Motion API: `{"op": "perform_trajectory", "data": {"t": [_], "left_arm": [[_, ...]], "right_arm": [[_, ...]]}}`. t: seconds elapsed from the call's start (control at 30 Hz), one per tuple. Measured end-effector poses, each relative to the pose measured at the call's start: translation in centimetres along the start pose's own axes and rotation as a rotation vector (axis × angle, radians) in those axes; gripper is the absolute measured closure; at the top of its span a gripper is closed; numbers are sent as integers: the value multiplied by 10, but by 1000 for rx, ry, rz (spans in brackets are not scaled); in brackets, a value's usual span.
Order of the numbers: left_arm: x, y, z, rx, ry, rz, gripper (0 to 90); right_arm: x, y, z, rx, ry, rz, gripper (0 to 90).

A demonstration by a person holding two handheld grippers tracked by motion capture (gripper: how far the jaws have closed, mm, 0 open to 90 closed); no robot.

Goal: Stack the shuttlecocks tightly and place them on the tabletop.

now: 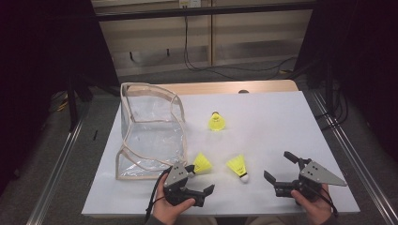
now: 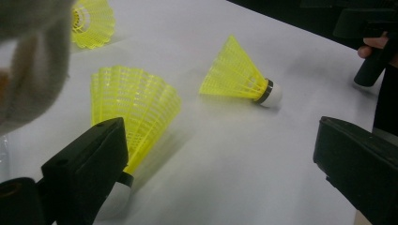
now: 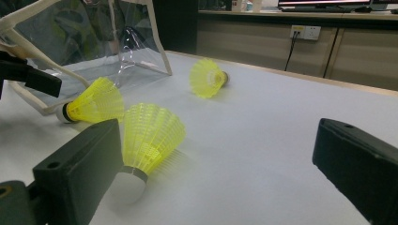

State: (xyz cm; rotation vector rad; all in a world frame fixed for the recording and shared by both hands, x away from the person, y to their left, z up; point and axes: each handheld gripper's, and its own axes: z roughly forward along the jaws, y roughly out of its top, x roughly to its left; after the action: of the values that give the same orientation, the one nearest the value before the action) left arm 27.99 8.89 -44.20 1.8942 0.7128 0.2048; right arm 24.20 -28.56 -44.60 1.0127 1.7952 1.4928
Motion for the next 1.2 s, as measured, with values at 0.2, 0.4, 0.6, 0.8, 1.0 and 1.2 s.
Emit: {"op": "perform_trajectory", "data": {"t": [0.2, 0.4, 0.6, 0.8, 1.0, 1.2], "left_arm": [[-2, 2, 5, 0, 31, -5, 26], [-4, 3, 10, 8, 39, 7, 28], [-6, 5, 16, 13, 68, 22, 32], [-7, 5, 19, 14, 100, 32, 32], [-8, 7, 21, 14, 139, 33, 35], [-11, 11, 25, 20, 122, 27, 37]], "right_arm": [[0, 0, 0, 0, 3, -2, 14], [0, 0, 1, 1, 4, -5, 14], [1, 0, 1, 1, 8, 0, 14], [0, -1, 2, 2, 12, 1, 14], [1, -1, 2, 2, 15, 3, 15], [1, -1, 2, 2, 15, 4, 15]]}}
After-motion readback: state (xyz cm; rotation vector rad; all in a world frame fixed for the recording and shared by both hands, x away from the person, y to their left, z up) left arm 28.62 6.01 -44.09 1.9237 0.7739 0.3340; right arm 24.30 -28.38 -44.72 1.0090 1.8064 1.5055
